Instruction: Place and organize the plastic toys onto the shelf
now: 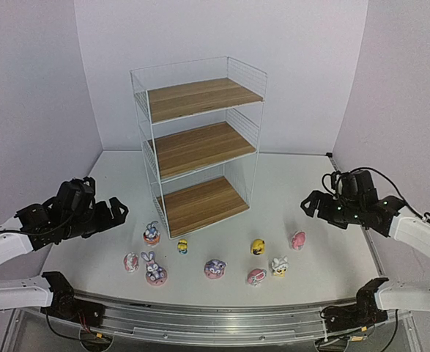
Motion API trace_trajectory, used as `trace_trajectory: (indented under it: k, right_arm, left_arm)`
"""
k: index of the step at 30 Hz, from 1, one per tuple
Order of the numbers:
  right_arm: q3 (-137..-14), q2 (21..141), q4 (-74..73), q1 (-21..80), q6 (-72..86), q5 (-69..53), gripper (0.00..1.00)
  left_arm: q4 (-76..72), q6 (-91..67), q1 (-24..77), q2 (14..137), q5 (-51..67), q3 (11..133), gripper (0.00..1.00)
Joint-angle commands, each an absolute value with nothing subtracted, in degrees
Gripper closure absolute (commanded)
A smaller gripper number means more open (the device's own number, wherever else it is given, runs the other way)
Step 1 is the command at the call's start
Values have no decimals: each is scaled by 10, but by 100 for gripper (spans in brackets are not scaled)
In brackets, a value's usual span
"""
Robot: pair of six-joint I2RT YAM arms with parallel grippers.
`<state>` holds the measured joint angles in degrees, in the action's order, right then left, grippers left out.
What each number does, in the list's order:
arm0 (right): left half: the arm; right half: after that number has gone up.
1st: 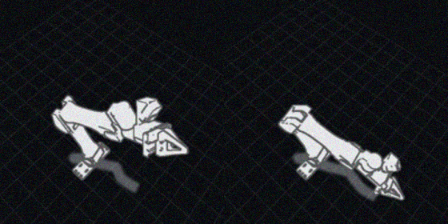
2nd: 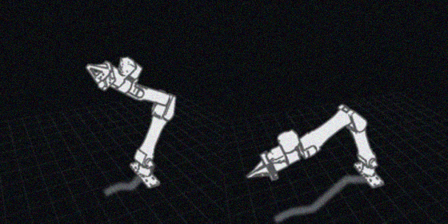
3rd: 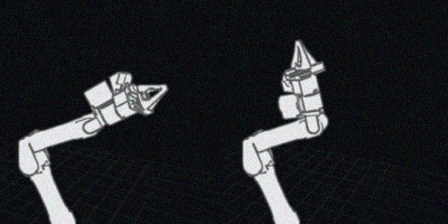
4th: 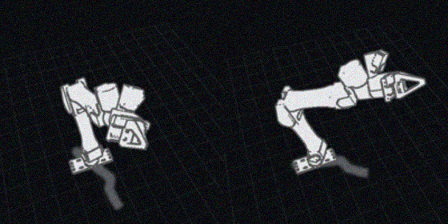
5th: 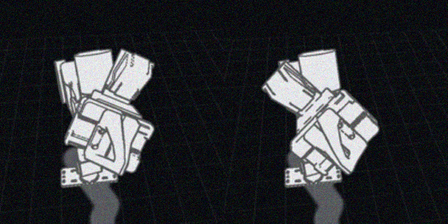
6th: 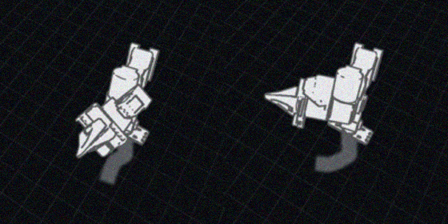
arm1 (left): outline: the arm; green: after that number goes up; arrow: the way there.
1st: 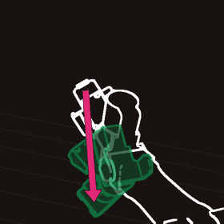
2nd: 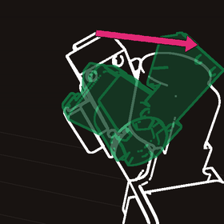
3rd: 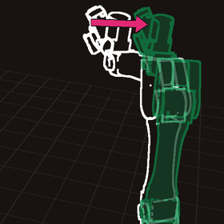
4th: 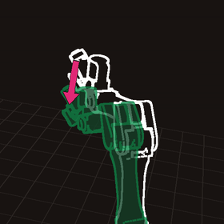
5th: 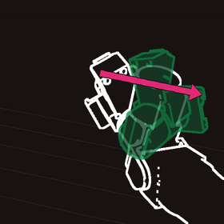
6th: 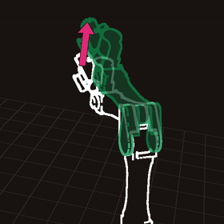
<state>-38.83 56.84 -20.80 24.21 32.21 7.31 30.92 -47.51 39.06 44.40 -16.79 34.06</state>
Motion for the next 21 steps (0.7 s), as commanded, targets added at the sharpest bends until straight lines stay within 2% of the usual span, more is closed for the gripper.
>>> trace_trajectory:
  k: [1, 9, 14, 21]
  right_arm:
    - [-393, 549, -208, 246, 329, 77, 2]
    - [-404, 583, -210, 273, 333, 47, 5]
    - [-416, 614, -220, 378, 351, 110, 7]
    - [-426, 622, -329, 510, 457, 237, 8]
  left_arm:
    - [278, -462, 391, 443, -178, 340, 0]
    - [235, -466, 391, 439, -155, 307, 1]
    - [207, -465, 391, 454, -143, 295, 0]
    - [185, -466, 391, 478, -141, 285, 0]
